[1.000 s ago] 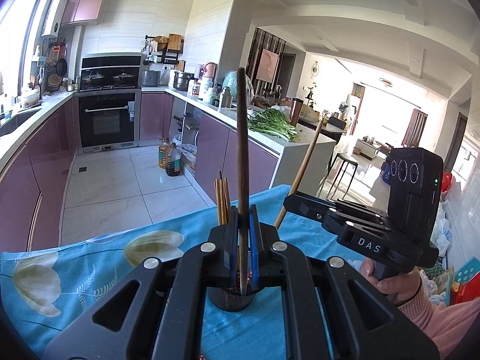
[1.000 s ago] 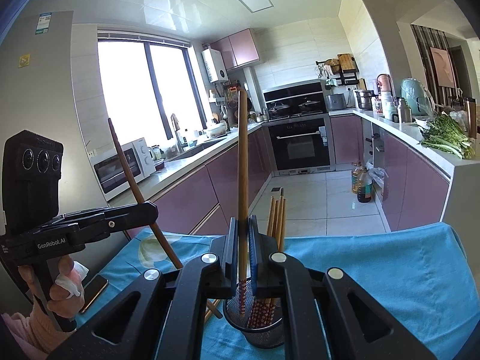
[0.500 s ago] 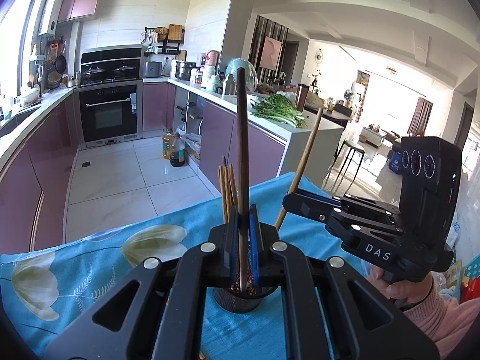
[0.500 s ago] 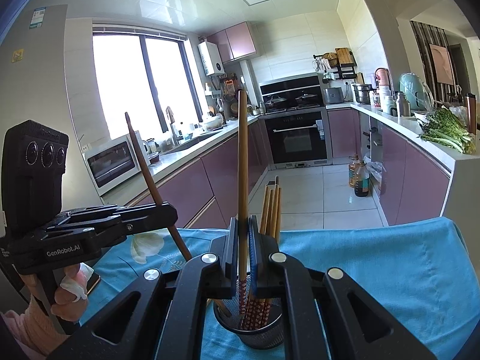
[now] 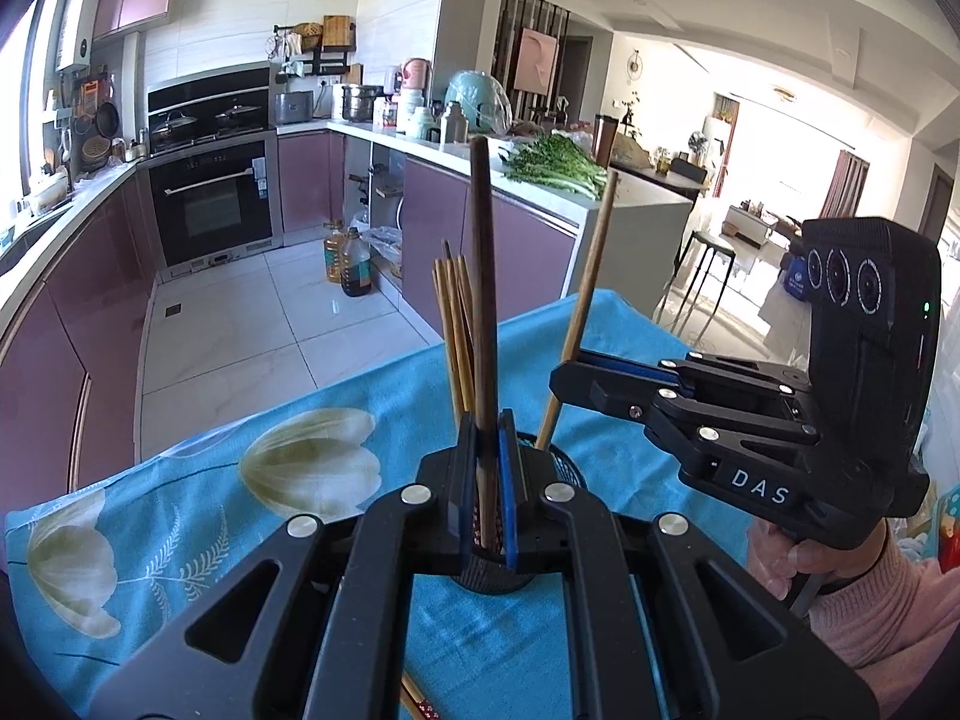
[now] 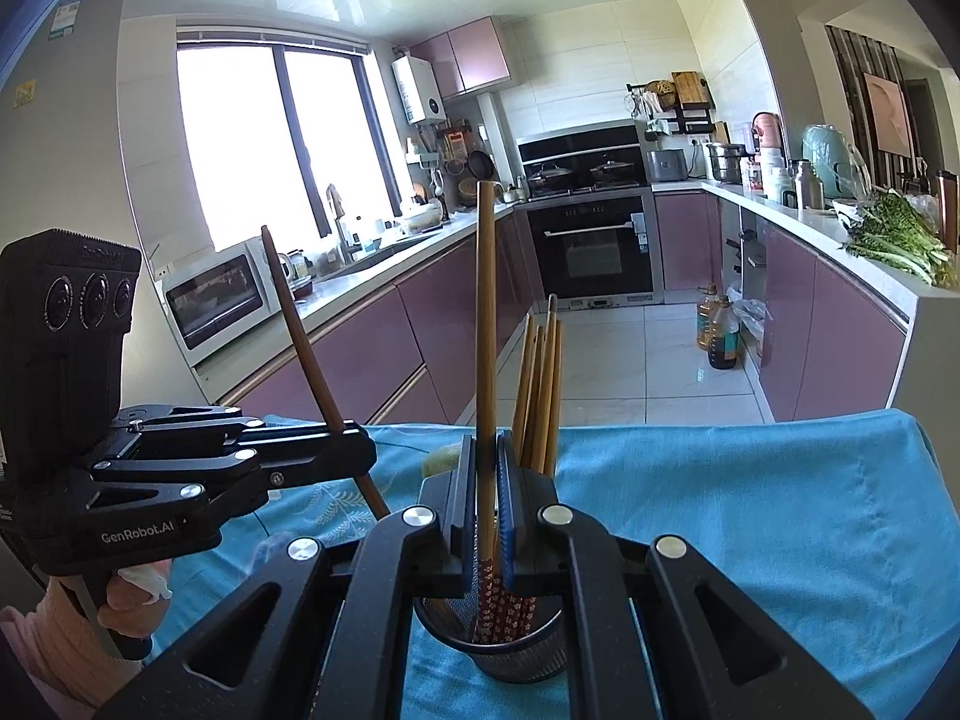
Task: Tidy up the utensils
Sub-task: 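Lower the left gripper's chopstick into the cup while the right gripper lowers its own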
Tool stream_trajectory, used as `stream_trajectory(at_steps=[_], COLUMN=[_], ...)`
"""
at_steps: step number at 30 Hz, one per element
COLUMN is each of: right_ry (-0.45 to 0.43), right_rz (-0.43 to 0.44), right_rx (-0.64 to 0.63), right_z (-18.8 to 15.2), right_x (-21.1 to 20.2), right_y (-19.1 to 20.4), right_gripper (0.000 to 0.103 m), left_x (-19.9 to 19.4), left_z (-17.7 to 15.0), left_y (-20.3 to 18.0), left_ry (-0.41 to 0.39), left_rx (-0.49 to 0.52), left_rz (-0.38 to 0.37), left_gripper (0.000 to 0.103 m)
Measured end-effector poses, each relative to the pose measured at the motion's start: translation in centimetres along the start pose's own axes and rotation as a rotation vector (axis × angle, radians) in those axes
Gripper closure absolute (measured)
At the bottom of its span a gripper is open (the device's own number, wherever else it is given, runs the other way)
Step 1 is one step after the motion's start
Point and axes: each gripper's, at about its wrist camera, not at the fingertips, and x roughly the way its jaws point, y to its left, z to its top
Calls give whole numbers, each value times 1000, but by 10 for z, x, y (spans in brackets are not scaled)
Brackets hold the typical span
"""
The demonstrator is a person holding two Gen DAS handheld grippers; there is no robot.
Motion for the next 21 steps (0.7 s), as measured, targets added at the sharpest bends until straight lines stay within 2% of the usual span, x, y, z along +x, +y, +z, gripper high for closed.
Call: stream_trajectory(at_steps=[21], right_ry=[87], right_rz=[-9], right_rx=[18], right_z=[-6], right_x=[29], right_y=[-6], right_gripper=[97], left_x=[42], left_z=[4], left_y=[12], left_ry=[94], left_rx=[4], left_rz=[3], left_gripper=[95])
